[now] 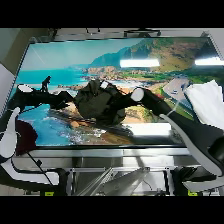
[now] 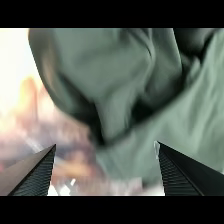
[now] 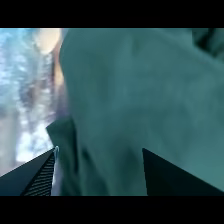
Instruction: Fold the shirts.
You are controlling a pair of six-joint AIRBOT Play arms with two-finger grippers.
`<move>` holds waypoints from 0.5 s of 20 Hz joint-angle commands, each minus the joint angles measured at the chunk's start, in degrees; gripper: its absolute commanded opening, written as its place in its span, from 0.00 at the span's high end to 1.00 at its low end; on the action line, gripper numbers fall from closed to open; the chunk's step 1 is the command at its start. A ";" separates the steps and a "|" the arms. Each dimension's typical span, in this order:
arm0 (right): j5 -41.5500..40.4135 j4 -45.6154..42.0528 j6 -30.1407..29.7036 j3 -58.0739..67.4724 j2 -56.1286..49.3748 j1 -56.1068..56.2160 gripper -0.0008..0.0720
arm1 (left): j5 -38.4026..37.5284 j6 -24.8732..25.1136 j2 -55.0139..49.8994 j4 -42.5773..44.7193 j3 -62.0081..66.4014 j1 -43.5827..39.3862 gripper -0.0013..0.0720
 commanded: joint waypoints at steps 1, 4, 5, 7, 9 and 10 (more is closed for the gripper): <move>-8.96 -15.52 0.72 9.07 -7.96 7.04 0.16 | 5.70 2.58 -5.62 -5.01 2.05 -0.63 0.00; -9.25 -17.86 0.87 11.72 -10.93 8.66 0.16 | 5.38 2.89 -10.71 -5.01 8.50 -3.63 0.00; -8.87 -17.81 0.87 11.72 -11.08 9.03 0.16 | 4.85 2.89 -12.35 -4.70 10.84 -4.59 0.01; -7.93 -17.79 0.87 11.72 -11.32 9.46 0.16 | 3.30 2.89 -15.02 -4.57 14.16 -6.14 0.03; -7.96 -17.79 0.90 11.72 -12.61 9.55 0.16 | 1.95 2.89 -16.57 -4.57 15.65 -7.21 0.03; -7.96 -17.81 0.87 11.72 -13.55 9.55 0.16 | 1.49 2.89 -17.03 -4.57 15.87 -7.56 0.03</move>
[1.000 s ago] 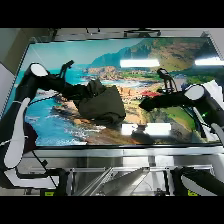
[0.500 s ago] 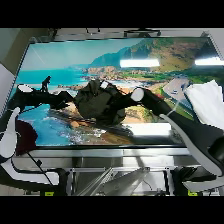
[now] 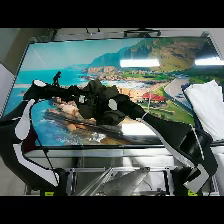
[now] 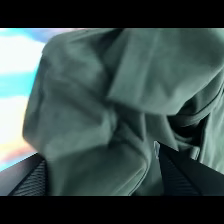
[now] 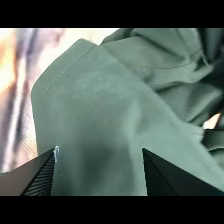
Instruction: Fold the shirts.
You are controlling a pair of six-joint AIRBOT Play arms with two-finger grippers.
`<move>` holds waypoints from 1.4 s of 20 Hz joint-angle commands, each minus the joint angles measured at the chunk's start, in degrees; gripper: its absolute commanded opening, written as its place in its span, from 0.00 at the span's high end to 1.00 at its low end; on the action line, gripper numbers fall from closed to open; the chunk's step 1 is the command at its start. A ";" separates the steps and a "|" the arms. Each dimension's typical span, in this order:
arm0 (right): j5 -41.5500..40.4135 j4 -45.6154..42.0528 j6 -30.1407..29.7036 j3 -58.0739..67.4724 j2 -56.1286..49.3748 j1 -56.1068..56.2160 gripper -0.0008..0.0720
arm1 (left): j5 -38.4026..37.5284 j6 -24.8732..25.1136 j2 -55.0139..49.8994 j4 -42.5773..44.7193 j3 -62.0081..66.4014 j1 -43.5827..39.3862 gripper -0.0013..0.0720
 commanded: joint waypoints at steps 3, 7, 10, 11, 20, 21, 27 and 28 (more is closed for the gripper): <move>-0.33 -1.18 0.09 0.50 -4.17 0.55 0.18 | -1.73 0.11 -2.80 -0.22 2.49 -1.64 0.60; -3.61 -1.20 1.81 0.50 -4.44 0.35 0.68 | -3.74 0.48 -2.75 -0.63 2.49 -1.60 0.96; -4.79 -1.44 1.81 0.52 -4.28 0.31 0.96 | -4.24 0.48 -2.75 -0.61 2.49 -1.60 0.96; -4.74 -1.42 1.81 0.57 -3.96 0.31 0.96 | -4.37 0.46 -2.75 -0.61 2.49 -1.60 0.96; -0.39 -5.99 19.91 0.61 19.19 -7.78 0.96 | -7.87 0.33 4.63 1.22 2.47 2.58 0.96; 2.19 -8.72 25.86 0.61 21.14 -11.41 0.96 | -9.22 0.02 6.05 3.04 2.43 3.41 0.96; 31.45 -9.25 46.69 -6.01 23.10 -36.76 0.96 | -14.75 -1.05 14.56 9.38 -3.89 8.90 0.96; 32.57 -8.87 46.90 -9.33 23.12 -38.95 0.96 | -14.51 -1.01 15.72 9.38 -6.25 9.73 0.96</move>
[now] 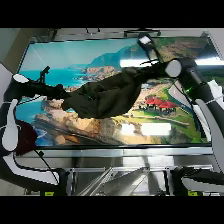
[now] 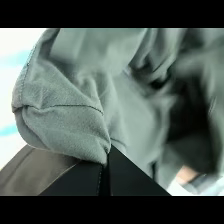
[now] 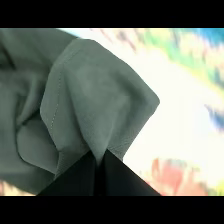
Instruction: Fold the shirts.
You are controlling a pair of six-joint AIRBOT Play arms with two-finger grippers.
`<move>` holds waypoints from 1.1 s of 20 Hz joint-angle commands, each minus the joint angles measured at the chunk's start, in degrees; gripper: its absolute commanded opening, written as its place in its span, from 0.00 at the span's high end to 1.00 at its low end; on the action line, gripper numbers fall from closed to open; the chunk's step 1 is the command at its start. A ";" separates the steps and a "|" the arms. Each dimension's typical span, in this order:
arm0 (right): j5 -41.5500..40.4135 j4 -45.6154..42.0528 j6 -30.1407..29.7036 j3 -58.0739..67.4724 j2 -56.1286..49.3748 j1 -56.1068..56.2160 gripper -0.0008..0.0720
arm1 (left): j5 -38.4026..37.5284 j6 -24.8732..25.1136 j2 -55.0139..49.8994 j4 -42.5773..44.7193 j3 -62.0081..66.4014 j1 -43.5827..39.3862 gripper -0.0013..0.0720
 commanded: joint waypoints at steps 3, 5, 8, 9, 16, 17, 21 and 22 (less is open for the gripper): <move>9.77 0.31 7.52 -14.86 0.90 -11.80 0.96 | 0.24 -0.24 6.99 1.90 -12.04 4.09 0.96; 6.64 0.59 7.52 -18.29 0.85 -11.69 0.96 | 1.18 1.27 8.26 1.14 -16.55 4.13 0.96; 5.27 0.57 7.50 -19.19 0.94 -11.52 0.91 | 1.22 3.56 9.14 -2.58 -21.79 4.17 0.96; 5.33 0.28 7.50 -18.56 0.98 -11.56 0.61 | 0.68 4.26 9.14 -3.30 -22.91 4.17 0.96; 3.54 18.29 8.33 -10.62 1.77 -10.14 0.17 | 0.13 4.22 9.14 -5.07 -24.52 4.17 0.96; 1.97 19.76 6.80 -10.60 0.59 -8.83 0.16 | 0.20 4.26 9.14 -5.05 -24.52 4.17 0.96; 0.13 22.27 -1.64 -9.01 -9.25 -1.62 0.17 | 2.16 4.26 9.11 -5.03 -24.52 4.17 0.96; 0.22 22.32 -4.28 -7.98 -12.26 -0.02 0.17 | 2.40 4.26 9.11 -5.05 -24.50 4.17 0.96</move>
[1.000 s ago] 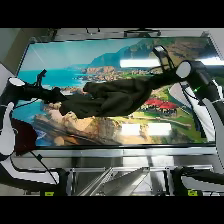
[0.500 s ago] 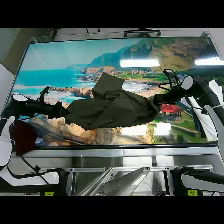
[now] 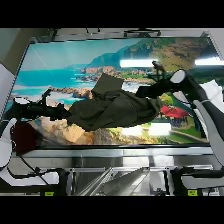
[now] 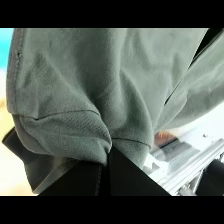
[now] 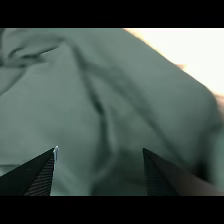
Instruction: Fold the shirts.
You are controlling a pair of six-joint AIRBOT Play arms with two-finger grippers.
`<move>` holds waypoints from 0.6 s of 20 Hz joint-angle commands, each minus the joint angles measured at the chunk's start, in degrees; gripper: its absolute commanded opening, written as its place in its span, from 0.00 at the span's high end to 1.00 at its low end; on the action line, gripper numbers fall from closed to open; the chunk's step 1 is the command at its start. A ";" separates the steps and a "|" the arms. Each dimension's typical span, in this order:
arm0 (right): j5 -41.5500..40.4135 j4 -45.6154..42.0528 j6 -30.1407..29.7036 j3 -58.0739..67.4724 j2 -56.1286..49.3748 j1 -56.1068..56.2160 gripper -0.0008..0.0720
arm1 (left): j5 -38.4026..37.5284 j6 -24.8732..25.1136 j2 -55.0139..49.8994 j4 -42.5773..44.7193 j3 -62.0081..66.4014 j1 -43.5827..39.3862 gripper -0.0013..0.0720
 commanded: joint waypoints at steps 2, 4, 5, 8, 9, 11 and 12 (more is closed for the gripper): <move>-0.48 2.97 -8.94 5.40 -12.57 6.78 0.17 | 1.01 0.07 0.02 -0.15 -0.09 0.07 0.96; 0.85 2.78 -8.92 9.40 -17.09 7.80 0.17 | 1.07 0.09 0.02 -0.15 -0.07 0.07 0.96; 1.29 2.78 -8.92 11.15 -18.71 7.93 0.17 | 1.20 0.11 0.02 -0.15 -0.07 0.07 0.96; 1.25 2.91 -8.92 14.53 -20.46 7.78 0.20 | 1.46 0.50 0.02 -0.15 -0.09 0.07 0.96; 1.66 3.02 -8.94 15.17 -20.44 7.78 0.39 | 1.62 0.50 0.02 -0.15 -0.09 0.07 0.96; 5.07 3.19 -9.20 16.39 -20.44 7.78 0.78 | 1.97 0.52 0.02 -0.17 -0.09 0.07 0.96; 7.28 4.15 -11.04 16.92 -20.41 7.76 0.96 | 2.38 0.52 0.02 -0.20 -0.07 0.07 0.96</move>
